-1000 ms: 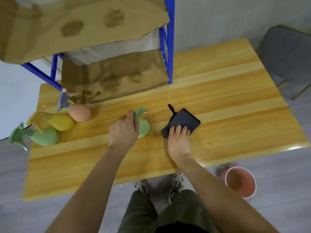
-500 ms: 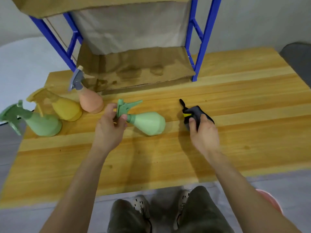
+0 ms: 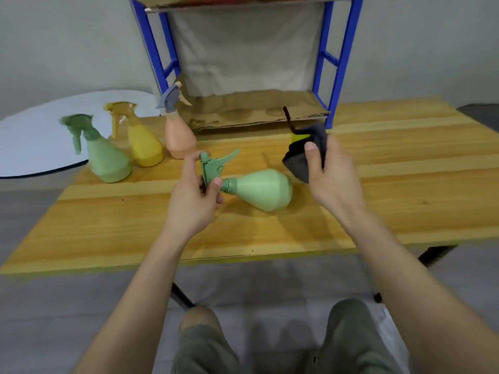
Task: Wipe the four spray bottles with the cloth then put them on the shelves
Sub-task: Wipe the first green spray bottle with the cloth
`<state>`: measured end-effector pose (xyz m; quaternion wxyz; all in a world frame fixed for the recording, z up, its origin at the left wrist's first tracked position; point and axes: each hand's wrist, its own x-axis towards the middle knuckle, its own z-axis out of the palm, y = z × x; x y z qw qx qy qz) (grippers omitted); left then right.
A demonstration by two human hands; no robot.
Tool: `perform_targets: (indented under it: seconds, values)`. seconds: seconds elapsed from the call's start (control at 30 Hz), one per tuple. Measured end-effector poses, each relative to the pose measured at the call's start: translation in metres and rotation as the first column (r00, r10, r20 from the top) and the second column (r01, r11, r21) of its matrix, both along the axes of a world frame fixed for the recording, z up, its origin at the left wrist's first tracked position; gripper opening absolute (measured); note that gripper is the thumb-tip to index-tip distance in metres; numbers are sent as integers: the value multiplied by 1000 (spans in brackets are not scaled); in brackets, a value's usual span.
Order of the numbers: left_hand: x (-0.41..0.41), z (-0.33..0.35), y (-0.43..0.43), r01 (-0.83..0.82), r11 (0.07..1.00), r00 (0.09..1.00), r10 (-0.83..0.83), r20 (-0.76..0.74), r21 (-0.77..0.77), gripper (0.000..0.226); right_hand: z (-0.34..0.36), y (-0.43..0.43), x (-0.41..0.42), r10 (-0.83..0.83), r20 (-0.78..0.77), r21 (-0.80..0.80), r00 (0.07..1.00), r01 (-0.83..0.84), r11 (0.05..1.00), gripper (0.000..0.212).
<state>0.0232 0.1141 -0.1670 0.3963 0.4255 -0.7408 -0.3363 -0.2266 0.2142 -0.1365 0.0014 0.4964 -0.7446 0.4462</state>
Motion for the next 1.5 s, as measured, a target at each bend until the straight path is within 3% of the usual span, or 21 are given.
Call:
perform_targets:
  seconds: [0.1,0.17,0.3,0.33,0.43,0.47,0.6,0.67,0.73,0.8,0.97,1.07,1.13,1.23,1.3,1.43,1.5]
  values:
    - [7,-1,16,-20,1000,1000,20,-6,8,51,-11,23,45,316,-256,226,914,-261,938,43]
    - [12,1,22,-11,1000,1000,11,-26,15,56,-17,31,50,429,-307,322,849,-332,887,61]
    - [20,9,32,21,1000,1000,-21,-19,-16,64,-5,23,42,396,-141,260,907,-352,899,49]
    - [20,11,32,28,1000,999,-28,-21,-13,64,-3,15,39,376,-96,286,922,-336,897,57]
    - [22,12,31,45,999,999,-45,-24,-4,64,-5,0,38,369,110,424,923,-379,822,110]
    - [24,11,32,52,999,999,-52,-15,-4,64,-9,-2,36,377,136,445,916,-397,803,115]
    - [27,10,38,45,998,999,-44,17,-43,63,-13,2,29,447,82,433,891,-435,789,98]
    - [22,12,40,28,996,999,-25,33,-81,63,-13,4,36,485,-101,412,869,-407,815,89]
    - [18,13,40,44,993,998,-39,48,-108,64,-15,0,52,522,-346,355,780,-406,842,76]
    - [17,13,40,49,993,998,-45,43,-104,67,-16,-6,64,533,-421,319,734,-430,845,67]
    - [22,8,37,47,997,999,-47,-6,-65,62,-22,-4,39,589,-177,276,788,-535,798,47]
    - [24,6,40,40,998,999,-40,-5,-56,61,-24,6,23,477,-78,290,875,-438,851,36]
    - [23,6,40,39,996,999,-39,12,-74,62,-21,4,31,455,-194,328,869,-379,865,36]
    - [23,6,40,49,993,999,-46,29,-110,63,-17,-9,57,551,-370,344,748,-441,829,54]
    - [26,4,40,51,995,999,-52,-5,-87,62,-14,-16,62,572,-268,347,775,-476,808,53]
    - [28,1,45,50,996,998,-53,-34,-76,62,-11,-19,38,432,149,281,890,-457,844,26]
    - [26,-2,45,39,997,999,-41,-30,-65,64,-13,-13,36,390,112,291,914,-405,867,20]
